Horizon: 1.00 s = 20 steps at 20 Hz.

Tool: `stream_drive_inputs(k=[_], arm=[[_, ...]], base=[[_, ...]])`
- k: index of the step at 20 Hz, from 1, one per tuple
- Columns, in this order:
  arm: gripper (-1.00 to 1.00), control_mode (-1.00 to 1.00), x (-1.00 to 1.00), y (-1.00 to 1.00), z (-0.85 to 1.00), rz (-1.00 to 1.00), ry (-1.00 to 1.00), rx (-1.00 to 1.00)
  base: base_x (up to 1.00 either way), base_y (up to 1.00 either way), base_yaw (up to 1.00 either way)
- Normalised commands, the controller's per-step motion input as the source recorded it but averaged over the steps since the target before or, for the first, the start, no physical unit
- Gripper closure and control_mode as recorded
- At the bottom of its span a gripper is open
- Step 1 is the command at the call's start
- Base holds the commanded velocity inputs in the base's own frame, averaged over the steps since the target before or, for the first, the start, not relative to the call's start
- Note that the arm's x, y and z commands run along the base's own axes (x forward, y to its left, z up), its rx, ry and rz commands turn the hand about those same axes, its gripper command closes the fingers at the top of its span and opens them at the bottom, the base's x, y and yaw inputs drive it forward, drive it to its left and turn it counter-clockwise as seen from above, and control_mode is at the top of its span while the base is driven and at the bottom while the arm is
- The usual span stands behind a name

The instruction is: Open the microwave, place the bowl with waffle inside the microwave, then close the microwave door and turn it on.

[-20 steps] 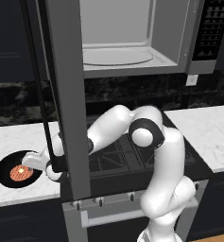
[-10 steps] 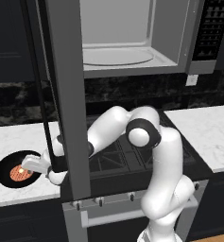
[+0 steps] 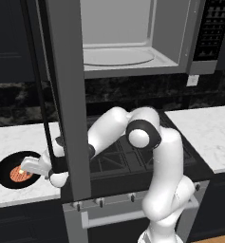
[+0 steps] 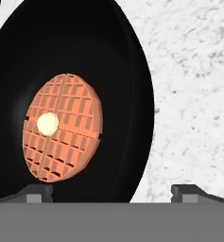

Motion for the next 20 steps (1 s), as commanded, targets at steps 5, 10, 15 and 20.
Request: stream_drive_inputs(k=[5, 10, 15, 20], arm=[[1.00, -1.00, 0.00, 0.00, 0.00, 0.00, 0.00, 0.00], [1.00, -1.00, 0.00, 0.00, 0.00, 0.00, 0.00, 0.00], [1.00, -1.00, 0.00, 0.00, 0.00, 0.00, 0.00, 0.00], [1.00, -1.00, 0.00, 0.00, 0.00, 0.00, 0.00, 0.00]], base=[[0.00, 0.00, 0.00], [0.00, 0.00, 0.00], [0.00, 0.00, 0.00], [0.00, 0.00, 0.00]])
